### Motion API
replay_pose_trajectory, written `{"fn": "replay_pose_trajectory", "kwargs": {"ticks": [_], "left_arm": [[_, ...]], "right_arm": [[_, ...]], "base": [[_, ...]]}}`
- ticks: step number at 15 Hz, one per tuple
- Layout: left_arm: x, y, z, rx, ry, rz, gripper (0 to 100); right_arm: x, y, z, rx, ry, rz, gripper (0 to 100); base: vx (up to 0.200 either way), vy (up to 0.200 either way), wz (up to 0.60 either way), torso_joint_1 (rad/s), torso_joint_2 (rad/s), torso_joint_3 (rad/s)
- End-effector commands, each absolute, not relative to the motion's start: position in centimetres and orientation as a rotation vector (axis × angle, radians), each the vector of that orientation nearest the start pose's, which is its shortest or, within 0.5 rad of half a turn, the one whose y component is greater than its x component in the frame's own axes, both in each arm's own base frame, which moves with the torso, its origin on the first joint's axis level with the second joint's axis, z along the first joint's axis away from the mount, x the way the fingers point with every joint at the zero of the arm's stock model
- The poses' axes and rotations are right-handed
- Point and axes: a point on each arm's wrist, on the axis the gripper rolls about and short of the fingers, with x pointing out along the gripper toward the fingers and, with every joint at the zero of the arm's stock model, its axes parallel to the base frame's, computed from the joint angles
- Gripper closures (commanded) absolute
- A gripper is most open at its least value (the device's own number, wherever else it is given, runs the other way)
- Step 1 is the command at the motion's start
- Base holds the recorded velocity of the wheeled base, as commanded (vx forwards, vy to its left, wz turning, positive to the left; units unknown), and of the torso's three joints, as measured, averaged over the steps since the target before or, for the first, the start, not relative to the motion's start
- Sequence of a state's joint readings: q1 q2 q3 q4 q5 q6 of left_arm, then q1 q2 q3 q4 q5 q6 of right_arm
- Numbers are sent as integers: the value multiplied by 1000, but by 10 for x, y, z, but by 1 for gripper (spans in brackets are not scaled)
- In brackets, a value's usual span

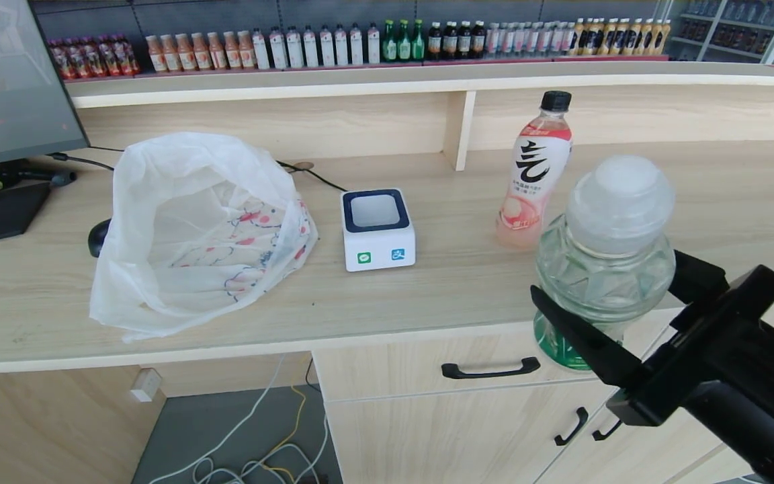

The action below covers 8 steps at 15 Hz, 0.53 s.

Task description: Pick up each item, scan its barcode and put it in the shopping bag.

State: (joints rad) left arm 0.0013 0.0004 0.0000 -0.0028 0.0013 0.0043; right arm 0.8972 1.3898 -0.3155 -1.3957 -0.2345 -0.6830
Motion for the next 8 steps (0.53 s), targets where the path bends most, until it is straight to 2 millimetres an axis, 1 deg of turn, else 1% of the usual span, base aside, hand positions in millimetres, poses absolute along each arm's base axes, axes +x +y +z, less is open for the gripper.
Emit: {"fn": "replay_pose_trajectory", "kwargs": {"ticks": [1, 3, 8], "left_arm": [[-23, 0, 76, 5, -3, 3, 0], [-23, 0, 76, 5, -3, 3, 0], [-23, 0, 76, 5, -3, 3, 0]], "right_arm": [[128, 172, 189, -547, -493, 585, 100], [125, 184, 181, -609, -526, 612, 100], [114, 191, 183, -776, -623, 613, 100]], "base": [[0, 0, 0, 0, 0, 0], [0, 0, 0, 0, 0, 0], [0, 0, 0, 0, 0, 0]]}}
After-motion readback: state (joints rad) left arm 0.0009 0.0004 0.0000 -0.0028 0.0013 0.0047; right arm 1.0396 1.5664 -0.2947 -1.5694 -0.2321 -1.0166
